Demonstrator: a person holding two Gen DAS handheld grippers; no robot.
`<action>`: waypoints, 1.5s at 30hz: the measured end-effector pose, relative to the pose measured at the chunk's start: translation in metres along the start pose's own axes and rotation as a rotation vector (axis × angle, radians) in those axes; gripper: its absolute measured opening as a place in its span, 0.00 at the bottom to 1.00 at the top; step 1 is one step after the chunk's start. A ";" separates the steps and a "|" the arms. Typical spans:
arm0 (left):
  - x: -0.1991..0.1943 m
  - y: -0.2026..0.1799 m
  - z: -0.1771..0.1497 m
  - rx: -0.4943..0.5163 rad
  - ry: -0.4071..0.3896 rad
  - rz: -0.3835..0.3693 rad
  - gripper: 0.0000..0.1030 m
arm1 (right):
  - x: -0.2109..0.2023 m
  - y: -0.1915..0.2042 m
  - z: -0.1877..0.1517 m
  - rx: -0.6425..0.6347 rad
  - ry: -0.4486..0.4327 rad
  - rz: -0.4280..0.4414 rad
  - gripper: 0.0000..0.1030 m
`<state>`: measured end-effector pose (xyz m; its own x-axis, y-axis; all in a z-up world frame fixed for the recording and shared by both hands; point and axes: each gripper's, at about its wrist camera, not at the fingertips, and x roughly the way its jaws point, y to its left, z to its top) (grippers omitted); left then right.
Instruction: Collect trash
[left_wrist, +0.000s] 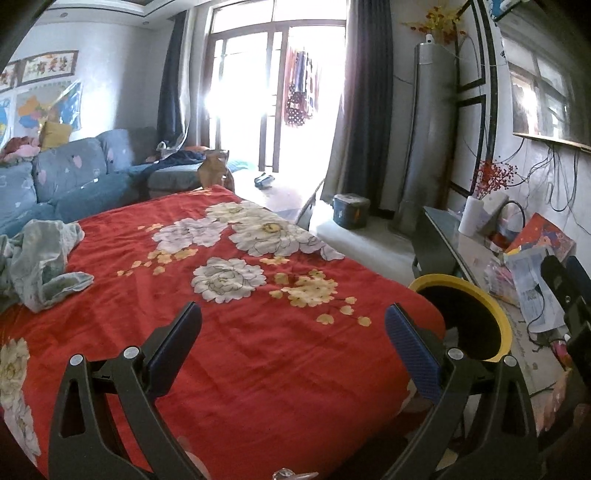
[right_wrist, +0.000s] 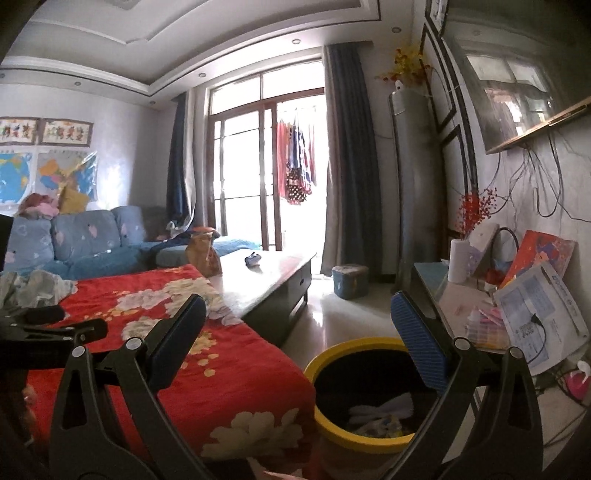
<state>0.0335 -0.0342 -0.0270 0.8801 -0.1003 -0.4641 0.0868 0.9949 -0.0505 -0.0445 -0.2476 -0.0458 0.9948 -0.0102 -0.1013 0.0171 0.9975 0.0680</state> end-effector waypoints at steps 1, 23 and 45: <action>0.000 0.000 -0.001 0.003 -0.003 -0.002 0.94 | 0.000 0.001 0.000 -0.001 0.003 -0.002 0.90; -0.004 -0.004 -0.003 0.000 -0.005 -0.023 0.94 | 0.004 0.003 -0.005 0.012 0.034 -0.021 0.90; -0.004 -0.005 -0.003 -0.002 -0.002 -0.023 0.94 | 0.003 0.002 -0.006 0.011 0.037 -0.021 0.90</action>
<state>0.0281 -0.0391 -0.0280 0.8787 -0.1233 -0.4612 0.1063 0.9924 -0.0627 -0.0423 -0.2455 -0.0515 0.9899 -0.0281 -0.1393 0.0390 0.9963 0.0762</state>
